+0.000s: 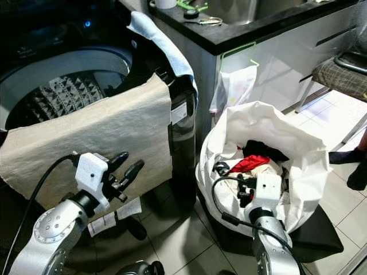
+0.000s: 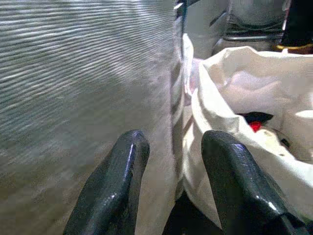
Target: Clothes washing
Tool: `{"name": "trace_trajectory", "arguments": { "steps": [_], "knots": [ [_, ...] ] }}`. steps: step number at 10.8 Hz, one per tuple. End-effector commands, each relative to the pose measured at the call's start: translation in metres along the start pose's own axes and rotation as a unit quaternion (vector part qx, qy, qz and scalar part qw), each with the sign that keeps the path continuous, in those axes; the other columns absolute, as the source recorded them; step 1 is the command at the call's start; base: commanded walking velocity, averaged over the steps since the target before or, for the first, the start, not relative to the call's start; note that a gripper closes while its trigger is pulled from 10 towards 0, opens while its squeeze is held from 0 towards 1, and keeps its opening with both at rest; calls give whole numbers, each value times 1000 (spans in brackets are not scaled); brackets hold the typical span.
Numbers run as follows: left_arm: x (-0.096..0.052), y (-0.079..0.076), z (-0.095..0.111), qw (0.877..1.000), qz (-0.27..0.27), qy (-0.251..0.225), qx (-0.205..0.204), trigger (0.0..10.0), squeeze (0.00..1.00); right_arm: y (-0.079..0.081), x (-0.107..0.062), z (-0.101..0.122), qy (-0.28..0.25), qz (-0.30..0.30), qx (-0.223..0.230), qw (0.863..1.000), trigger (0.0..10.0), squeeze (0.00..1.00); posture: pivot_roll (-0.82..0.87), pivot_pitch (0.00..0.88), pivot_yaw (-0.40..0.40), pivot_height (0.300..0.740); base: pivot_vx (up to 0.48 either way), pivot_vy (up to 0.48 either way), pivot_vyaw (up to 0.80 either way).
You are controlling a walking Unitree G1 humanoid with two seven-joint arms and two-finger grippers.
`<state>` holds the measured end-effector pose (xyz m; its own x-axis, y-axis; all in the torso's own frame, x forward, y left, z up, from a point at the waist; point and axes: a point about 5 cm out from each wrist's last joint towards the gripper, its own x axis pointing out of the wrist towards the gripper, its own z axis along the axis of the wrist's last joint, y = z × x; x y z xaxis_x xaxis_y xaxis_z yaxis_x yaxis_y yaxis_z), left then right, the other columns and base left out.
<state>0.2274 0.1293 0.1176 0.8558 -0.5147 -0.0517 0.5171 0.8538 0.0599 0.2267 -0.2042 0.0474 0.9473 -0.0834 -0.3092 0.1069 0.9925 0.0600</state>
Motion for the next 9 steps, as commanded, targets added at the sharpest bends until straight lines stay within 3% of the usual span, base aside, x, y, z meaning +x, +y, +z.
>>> {"name": "trace_trajectory", "arguments": {
  "steps": [1, 5, 9],
  "knots": [
    [1, 0, 0, 1000, -4, 2, -1, 10000, 0, -3, 5, 7, -15, -10, 0, 1000, 10000, 0, -62, 50, 124, 740, 0, 0, 0],
    [2, 0, 0, 1000, -2, 1, 3, 10000, 0, -11, 22, 21, -28, -21, -11, 999, 10000, 0, -53, 48, 118, 720, 0, 0, 0],
    [1, 0, 0, 1000, -3, 1, 1, 10000, 0, -9, 25, 23, -32, -12, -15, 999, 10000, 0, -49, 46, 113, 685, 0, 0, 0]
  ]
}}
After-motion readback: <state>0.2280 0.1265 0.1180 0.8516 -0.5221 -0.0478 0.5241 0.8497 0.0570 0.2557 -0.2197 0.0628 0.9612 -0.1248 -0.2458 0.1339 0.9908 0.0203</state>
